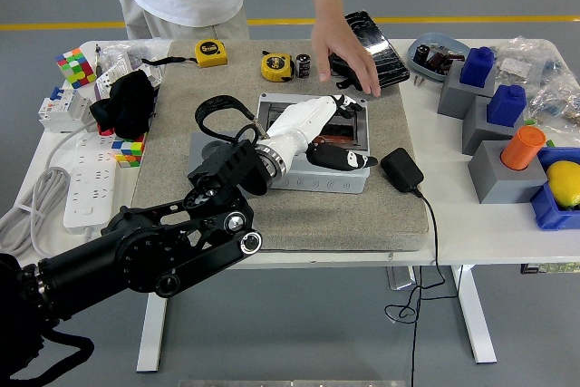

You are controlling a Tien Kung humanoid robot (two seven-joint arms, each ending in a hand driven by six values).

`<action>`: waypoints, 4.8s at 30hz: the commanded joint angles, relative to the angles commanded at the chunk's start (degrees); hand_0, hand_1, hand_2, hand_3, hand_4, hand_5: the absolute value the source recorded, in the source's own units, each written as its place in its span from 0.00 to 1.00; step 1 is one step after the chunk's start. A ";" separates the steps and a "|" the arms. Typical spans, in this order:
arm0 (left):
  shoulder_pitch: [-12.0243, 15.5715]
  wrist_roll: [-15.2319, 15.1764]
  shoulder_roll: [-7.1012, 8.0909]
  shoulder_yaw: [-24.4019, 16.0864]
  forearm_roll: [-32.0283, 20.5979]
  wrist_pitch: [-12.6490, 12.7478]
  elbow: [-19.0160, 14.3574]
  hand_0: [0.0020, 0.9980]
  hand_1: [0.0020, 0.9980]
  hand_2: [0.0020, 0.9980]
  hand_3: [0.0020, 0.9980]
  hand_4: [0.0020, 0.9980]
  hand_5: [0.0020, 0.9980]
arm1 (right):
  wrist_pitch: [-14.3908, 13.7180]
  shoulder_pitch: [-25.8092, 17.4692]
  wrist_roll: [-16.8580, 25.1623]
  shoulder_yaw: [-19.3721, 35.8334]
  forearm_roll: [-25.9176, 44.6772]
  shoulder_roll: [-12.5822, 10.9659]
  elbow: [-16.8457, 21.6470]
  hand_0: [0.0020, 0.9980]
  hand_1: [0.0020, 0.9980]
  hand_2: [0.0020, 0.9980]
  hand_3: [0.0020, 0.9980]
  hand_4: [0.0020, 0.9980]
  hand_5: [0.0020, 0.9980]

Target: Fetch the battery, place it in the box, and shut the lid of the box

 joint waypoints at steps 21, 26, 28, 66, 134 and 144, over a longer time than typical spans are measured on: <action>20.42 -27.90 7.61 -29.94 -25.15 4.46 -8.70 0.73 0.76 0.71 0.76 1.00 0.41 | 0.23 -0.03 -0.16 0.21 0.79 -0.10 -0.65 0.68 0.72 0.71 0.69 1.00 0.70; 23.61 -29.52 8.68 -35.10 -30.33 3.24 -8.91 0.73 0.75 0.70 0.75 1.00 0.43 | 0.29 0.07 -0.25 0.07 0.90 -0.19 -0.75 0.68 0.72 0.71 0.69 1.00 0.70; 24.10 -29.93 9.26 -36.89 -31.42 3.03 -8.96 0.73 0.75 0.70 0.75 1.00 0.43 | 0.29 0.48 -0.24 -0.21 1.10 -0.14 -0.81 0.68 0.72 0.71 0.69 1.00 0.70; 30.62 -28.31 12.46 -41.75 -31.57 1.91 -10.10 0.72 0.71 0.69 0.75 0.98 0.39 | 0.39 -0.50 -0.51 2.63 -0.45 -0.14 -0.48 0.68 0.72 0.71 0.68 1.00 0.70; 30.43 -23.96 12.67 -40.26 -28.08 0.41 -10.00 0.72 0.69 0.69 0.73 0.96 0.40 | 0.31 -0.34 -0.60 2.79 -0.28 -0.11 -0.40 0.68 0.72 0.71 0.68 1.00 0.70; 30.38 -24.13 12.93 -40.04 -28.18 0.57 -10.06 0.72 0.69 0.69 0.70 0.95 0.39 | 0.29 -0.13 -0.59 2.30 -0.24 -0.23 -0.34 0.68 0.72 0.71 0.68 1.00 0.70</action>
